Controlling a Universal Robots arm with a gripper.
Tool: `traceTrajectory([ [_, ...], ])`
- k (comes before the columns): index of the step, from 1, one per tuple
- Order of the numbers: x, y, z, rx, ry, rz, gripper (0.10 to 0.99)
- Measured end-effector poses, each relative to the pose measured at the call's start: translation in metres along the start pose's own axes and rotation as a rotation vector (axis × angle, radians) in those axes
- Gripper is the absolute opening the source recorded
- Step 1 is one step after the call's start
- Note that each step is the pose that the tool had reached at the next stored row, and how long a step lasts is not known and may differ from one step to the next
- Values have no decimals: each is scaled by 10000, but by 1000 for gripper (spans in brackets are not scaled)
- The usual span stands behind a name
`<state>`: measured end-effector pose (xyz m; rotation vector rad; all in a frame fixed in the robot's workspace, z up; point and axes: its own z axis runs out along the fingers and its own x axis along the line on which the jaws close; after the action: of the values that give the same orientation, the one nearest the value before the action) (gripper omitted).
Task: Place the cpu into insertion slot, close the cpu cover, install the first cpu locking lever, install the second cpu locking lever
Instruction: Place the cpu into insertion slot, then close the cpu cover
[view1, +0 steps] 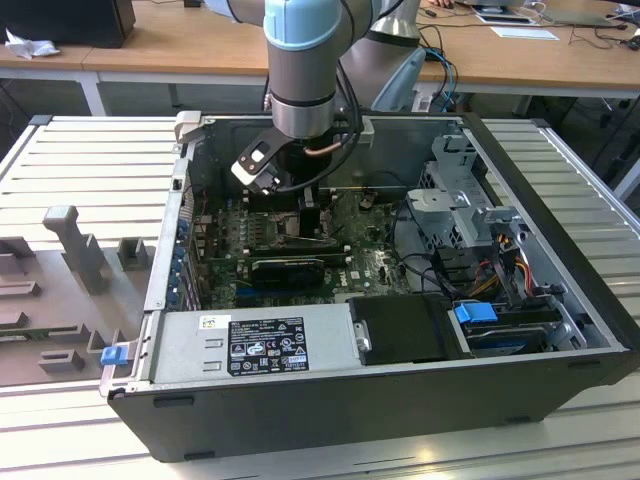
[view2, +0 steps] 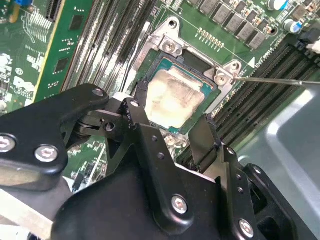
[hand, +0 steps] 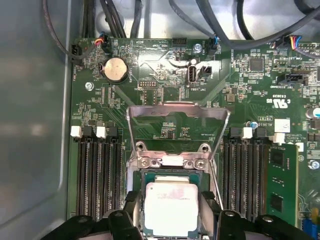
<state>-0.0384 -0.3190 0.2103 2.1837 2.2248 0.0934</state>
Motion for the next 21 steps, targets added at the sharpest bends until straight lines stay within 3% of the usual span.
traceTrajectory([
  [2,-1,1,-12,2,-158,-9,459],
  [3,-3,1,-12,3,-225,-13,341],
  [4,-4,1,-20,8,-282,-17,278],
  [5,-3,2,-29,8,-314,-19,220],
  [6,-3,2,-35,8,-328,-20,220],
  [8,-3,3,-43,7,-338,-20,106],
  [18,-1,6,-90,7,-344,-21,106],
  [21,-6,63,-89,133,-327,-18,106],
])
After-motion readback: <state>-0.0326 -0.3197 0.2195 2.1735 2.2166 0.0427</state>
